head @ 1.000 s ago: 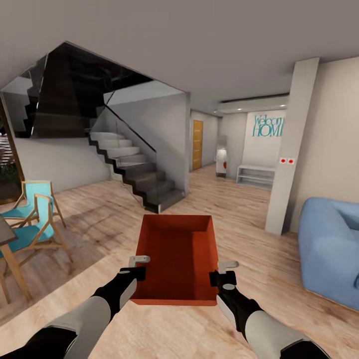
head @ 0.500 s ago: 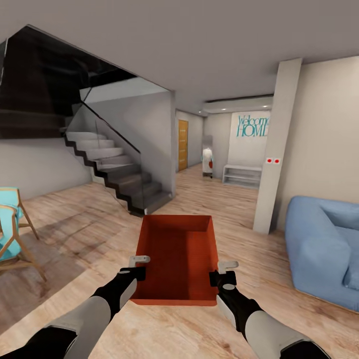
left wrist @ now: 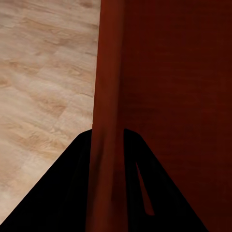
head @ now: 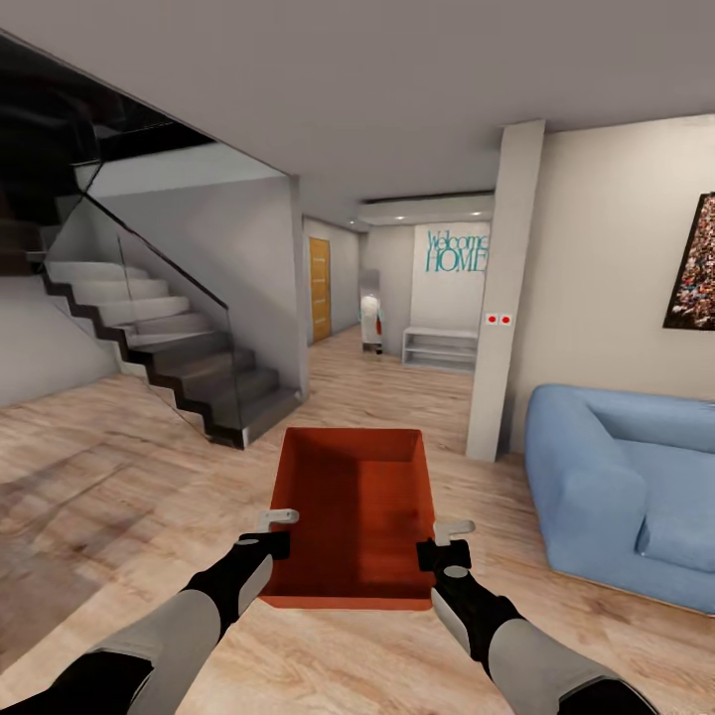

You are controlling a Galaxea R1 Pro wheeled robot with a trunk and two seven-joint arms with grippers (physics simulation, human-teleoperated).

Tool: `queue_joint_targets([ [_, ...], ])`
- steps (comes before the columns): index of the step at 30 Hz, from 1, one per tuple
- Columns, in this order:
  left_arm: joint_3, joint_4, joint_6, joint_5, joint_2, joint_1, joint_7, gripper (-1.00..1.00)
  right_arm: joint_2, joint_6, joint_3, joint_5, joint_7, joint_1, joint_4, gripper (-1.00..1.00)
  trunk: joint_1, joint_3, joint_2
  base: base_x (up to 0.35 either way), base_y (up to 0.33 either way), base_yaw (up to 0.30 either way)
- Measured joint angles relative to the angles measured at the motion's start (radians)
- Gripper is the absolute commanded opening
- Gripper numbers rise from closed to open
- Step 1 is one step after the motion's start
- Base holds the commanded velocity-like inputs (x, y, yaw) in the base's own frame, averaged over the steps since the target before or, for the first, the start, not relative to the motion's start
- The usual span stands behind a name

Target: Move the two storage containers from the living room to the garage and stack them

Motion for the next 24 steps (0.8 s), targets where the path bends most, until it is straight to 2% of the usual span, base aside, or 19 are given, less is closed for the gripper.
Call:
queue_joint_targets([
  [8, 0.004, -0.001, 0.0, -0.004, -0.001, 0.0, 0.0, -1.0, -0.001, 0.0, 0.0, 0.0, 0.001, 0.0, 0.0, -1.0, 0.0, 0.0, 0.0, 0.322, 0.073, -0.239],
  [24, -0.001, -0.002, 0.002, 0.0, 0.001, 0.0, 0.0, -1.0, 0.001, 0.0, 0.0, 0.0, 0.0, -0.001, 0.001, -1.0, 0.0, 0.0, 0.0, 0.323, 0.004, -0.01],
])
